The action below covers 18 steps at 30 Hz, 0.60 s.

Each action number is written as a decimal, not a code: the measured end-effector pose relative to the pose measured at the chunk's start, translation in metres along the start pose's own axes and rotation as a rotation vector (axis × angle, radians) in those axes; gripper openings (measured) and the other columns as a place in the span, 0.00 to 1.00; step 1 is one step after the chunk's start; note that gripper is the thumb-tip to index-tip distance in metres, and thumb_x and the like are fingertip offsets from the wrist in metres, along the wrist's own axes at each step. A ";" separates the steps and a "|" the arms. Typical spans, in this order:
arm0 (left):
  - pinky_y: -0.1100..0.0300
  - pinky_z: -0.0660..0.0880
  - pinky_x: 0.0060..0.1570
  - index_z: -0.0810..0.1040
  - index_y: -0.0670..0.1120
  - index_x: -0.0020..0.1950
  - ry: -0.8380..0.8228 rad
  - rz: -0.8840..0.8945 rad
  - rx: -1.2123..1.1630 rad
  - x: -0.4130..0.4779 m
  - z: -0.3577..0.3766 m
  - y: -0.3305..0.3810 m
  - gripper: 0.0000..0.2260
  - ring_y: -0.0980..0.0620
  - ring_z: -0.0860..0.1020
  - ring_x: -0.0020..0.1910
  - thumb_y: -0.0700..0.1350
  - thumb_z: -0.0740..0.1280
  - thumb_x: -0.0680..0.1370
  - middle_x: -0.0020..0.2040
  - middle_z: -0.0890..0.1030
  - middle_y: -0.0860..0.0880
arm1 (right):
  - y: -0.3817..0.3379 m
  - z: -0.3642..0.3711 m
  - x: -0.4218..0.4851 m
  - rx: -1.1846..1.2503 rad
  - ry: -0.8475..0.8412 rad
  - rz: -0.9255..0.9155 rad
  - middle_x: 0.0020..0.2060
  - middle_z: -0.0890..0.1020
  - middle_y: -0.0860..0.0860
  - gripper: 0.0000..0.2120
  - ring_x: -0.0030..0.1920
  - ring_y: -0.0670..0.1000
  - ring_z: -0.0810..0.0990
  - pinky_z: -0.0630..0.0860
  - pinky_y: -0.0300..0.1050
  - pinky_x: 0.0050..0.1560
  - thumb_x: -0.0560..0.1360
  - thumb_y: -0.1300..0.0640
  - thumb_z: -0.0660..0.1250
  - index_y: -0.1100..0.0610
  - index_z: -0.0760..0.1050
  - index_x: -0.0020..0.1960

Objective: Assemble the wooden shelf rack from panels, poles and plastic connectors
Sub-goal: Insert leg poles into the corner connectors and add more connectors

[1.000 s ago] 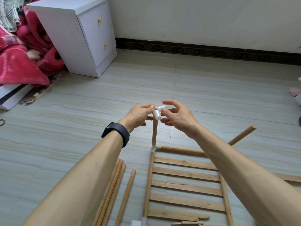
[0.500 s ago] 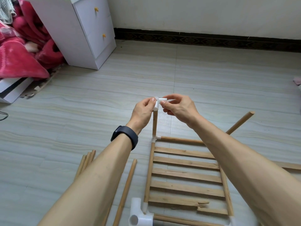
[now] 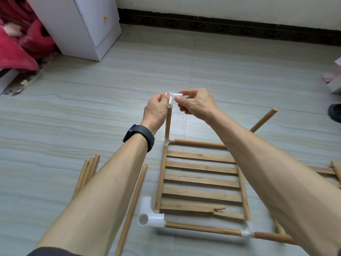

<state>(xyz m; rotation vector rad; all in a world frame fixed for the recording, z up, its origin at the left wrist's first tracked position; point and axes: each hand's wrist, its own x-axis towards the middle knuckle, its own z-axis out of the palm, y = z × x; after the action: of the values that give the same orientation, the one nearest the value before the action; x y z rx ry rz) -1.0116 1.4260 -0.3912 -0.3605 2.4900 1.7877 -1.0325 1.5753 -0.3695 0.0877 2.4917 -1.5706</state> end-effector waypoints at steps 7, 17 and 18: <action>0.62 0.73 0.44 0.77 0.52 0.57 -0.110 -0.018 -0.065 -0.014 -0.015 -0.002 0.11 0.49 0.80 0.57 0.54 0.58 0.85 0.54 0.82 0.50 | 0.000 0.004 -0.023 0.041 -0.052 0.029 0.49 0.85 0.52 0.18 0.46 0.52 0.87 0.83 0.56 0.55 0.78 0.50 0.73 0.53 0.78 0.65; 0.53 0.77 0.55 0.75 0.53 0.67 -0.009 -0.044 0.107 -0.094 -0.084 -0.040 0.13 0.54 0.80 0.56 0.54 0.60 0.84 0.61 0.80 0.51 | -0.023 0.002 -0.165 -0.122 -0.079 -0.104 0.50 0.83 0.41 0.14 0.51 0.39 0.82 0.80 0.41 0.55 0.80 0.42 0.66 0.48 0.79 0.60; 0.53 0.77 0.56 0.75 0.53 0.67 0.005 -0.070 0.127 -0.109 -0.096 -0.056 0.13 0.53 0.79 0.58 0.53 0.61 0.84 0.61 0.80 0.51 | -0.026 0.007 -0.188 -0.140 -0.154 -0.143 0.49 0.82 0.38 0.14 0.51 0.36 0.80 0.78 0.37 0.53 0.79 0.38 0.65 0.45 0.79 0.58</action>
<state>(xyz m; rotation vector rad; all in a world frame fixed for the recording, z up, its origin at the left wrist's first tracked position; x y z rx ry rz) -0.8844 1.3361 -0.3917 -0.4382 2.5439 1.5961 -0.8516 1.5674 -0.3130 -0.2281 2.5243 -1.3883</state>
